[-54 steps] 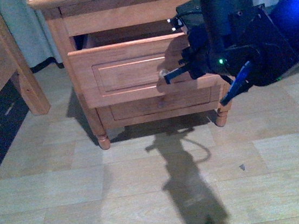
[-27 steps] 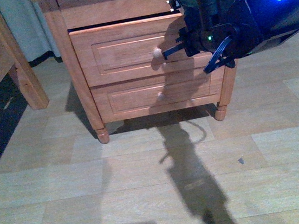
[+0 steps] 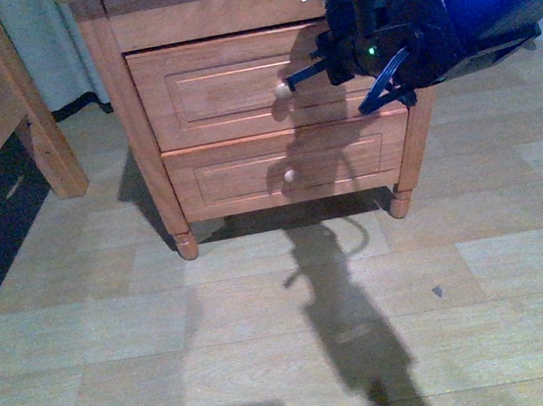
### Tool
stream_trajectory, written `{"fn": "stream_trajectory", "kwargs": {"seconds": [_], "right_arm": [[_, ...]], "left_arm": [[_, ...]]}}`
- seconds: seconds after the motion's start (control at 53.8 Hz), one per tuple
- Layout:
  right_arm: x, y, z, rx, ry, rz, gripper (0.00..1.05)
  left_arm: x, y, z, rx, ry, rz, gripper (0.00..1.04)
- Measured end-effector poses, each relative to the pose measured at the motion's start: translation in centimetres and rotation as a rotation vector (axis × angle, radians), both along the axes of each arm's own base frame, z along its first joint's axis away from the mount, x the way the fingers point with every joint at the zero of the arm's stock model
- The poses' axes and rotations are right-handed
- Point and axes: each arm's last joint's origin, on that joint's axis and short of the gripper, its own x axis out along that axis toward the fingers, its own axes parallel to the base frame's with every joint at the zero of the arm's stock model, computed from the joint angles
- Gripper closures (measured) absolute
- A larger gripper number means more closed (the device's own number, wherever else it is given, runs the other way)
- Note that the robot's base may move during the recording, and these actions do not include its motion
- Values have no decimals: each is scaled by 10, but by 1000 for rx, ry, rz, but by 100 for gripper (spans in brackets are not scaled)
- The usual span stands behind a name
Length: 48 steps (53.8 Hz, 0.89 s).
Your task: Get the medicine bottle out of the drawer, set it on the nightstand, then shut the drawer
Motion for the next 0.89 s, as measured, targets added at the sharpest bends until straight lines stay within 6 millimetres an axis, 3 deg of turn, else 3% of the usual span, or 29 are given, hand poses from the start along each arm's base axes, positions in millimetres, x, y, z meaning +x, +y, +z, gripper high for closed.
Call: {"fn": "stream_trajectory", "kwargs": {"seconds": [0.167, 0.297, 0.483, 0.688, 0.818, 0.892], "right_arm": [[-25, -4, -2, 80, 48, -6, 102], [-57, -5, 12, 182, 60, 7, 102], [-125, -19, 74, 326, 20, 46, 102], [-201, -56, 145, 391, -45, 74, 102], [-248, -77, 180, 419, -107, 93, 102], [-280, -88, 196, 435, -139, 109, 89]], "left_arm": [[0, 0, 0, 0, 0, 0, 7], [0, 0, 0, 0, 0, 0, 7], [0, 0, 0, 0, 0, 0, 7], [0, 0, 0, 0, 0, 0, 7], [0, 0, 0, 0, 0, 0, 7], [0, 0, 0, 0, 0, 0, 7]]}}
